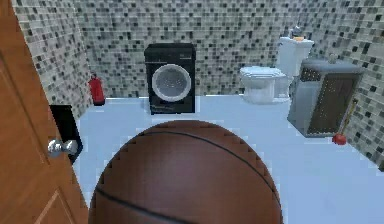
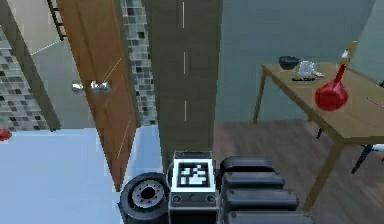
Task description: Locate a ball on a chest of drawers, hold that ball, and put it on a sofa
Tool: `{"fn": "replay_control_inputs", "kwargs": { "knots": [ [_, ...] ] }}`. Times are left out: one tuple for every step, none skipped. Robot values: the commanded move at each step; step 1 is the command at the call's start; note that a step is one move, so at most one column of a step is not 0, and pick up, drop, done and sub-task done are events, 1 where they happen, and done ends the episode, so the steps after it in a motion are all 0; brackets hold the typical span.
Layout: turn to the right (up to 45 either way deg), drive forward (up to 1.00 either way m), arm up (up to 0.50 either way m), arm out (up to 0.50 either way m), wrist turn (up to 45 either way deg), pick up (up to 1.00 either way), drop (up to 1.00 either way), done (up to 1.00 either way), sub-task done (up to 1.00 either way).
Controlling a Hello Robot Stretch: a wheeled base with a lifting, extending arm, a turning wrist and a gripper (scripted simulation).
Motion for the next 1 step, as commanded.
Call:
{"fn": "replay_control_inputs", "kwargs": {
  "knots": [
    [0.0,0.30,0.00,0.00,0.0,0.00,0.00,0.00,0.00]
  ]
}}
